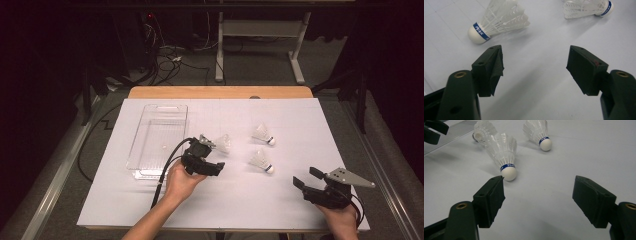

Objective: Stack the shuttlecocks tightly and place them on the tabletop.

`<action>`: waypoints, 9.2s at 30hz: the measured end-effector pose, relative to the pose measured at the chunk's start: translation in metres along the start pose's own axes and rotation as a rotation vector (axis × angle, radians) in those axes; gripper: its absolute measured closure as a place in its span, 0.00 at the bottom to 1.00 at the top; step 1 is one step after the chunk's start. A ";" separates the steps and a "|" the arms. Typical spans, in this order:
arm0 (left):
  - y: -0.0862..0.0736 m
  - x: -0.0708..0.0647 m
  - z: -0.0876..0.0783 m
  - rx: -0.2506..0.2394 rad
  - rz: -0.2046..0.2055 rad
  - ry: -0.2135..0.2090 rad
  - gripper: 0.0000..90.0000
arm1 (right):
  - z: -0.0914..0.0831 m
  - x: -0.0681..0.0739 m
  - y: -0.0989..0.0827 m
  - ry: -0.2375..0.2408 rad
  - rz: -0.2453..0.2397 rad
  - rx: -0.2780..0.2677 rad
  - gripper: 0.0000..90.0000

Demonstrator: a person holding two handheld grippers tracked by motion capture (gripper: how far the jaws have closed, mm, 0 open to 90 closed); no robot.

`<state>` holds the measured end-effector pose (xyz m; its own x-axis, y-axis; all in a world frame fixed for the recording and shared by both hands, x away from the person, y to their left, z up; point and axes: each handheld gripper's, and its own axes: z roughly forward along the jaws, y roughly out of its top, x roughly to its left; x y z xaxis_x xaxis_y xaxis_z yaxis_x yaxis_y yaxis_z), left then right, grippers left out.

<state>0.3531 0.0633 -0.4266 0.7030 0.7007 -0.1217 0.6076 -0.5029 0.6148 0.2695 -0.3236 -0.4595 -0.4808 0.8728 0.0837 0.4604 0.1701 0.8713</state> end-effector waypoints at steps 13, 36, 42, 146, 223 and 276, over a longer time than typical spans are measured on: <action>-0.007 -0.004 -0.003 -0.008 0.007 0.001 0.34 | 0.001 -0.001 -0.001 0.008 0.016 0.007 0.29; -0.023 -0.007 -0.011 -0.030 0.003 -0.003 0.34 | 0.003 -0.003 -0.002 0.015 0.035 0.024 0.29; -0.027 -0.008 -0.012 -0.037 0.002 -0.008 0.35 | 0.003 -0.003 -0.002 0.014 0.035 0.025 0.29; -0.094 -0.002 -0.060 -0.115 -0.045 0.034 0.35 | 0.003 -0.003 -0.002 0.010 0.038 0.027 0.29; -0.150 0.032 -0.098 -0.206 -0.170 0.177 0.35 | 0.003 -0.003 -0.002 0.007 0.036 0.030 0.29; -0.183 0.064 -0.109 -0.264 -0.278 0.237 0.34 | 0.003 -0.002 0.001 0.022 0.043 0.037 0.33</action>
<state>0.2469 0.2553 -0.4619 0.4032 0.9032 -0.1474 0.6249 -0.1540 0.7653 0.2736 -0.3239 -0.4604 -0.4759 0.8695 0.1320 0.5085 0.1496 0.8479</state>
